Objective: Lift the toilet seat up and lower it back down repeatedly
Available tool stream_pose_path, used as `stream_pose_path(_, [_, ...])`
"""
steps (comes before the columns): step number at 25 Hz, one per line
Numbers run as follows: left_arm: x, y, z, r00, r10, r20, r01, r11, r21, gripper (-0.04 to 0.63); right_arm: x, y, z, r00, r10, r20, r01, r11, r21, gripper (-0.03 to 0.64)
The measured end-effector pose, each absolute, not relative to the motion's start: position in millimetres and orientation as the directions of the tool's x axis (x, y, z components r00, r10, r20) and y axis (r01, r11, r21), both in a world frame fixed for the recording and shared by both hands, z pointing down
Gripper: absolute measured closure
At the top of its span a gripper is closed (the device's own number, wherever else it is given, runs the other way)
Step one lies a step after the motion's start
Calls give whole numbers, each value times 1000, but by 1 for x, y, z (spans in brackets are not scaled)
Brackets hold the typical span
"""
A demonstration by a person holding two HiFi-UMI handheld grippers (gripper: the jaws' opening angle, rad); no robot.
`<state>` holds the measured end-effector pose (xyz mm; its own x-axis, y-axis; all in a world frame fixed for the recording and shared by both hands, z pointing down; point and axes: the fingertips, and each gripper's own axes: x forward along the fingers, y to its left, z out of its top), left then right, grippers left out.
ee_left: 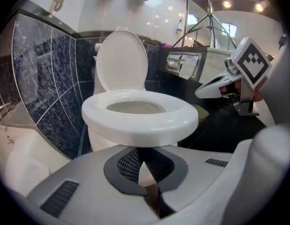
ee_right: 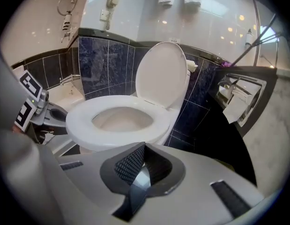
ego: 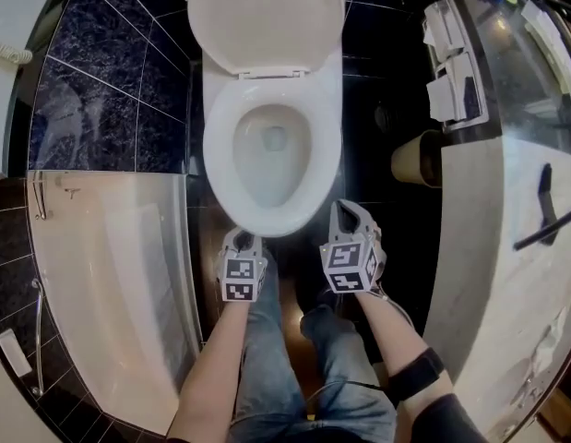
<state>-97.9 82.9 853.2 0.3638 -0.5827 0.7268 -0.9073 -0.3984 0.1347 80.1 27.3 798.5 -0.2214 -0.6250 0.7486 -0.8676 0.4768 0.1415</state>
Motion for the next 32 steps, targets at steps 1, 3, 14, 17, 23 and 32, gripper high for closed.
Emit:
stream_pose_path(1, [-98,86,861,361,-578,732,-908,-398,134,606,81,28,806,-219,-620,754,-875,467,129,601])
stream_pose_path(3, [-97,90,876,354,-568,743,-910,-394,133,606,84,30,820,-219,-608,763,-886,452,106,601])
stream_pose_path(14, [-97,125,936,310,-422,852,-925,-343,167,606,93,41,857,-203,-567,798,-910,410,60,601])
stream_pose_path(17, [-97,125,930,308,-432,848,-929,-330,169,606,97,39,854,-205,-567,798,-916,398,48,601])
stream_pose_path(23, [-93,103,900,322,-471,821,-929,-325,178,604,97,35,840,-204,-564,800,-922,385,36,601])
stream_pose_path(32, [-104,74,769,296,-572,765,-946,-287,151,604,82,34,733,-245,-571,784,-922,386,-7,600])
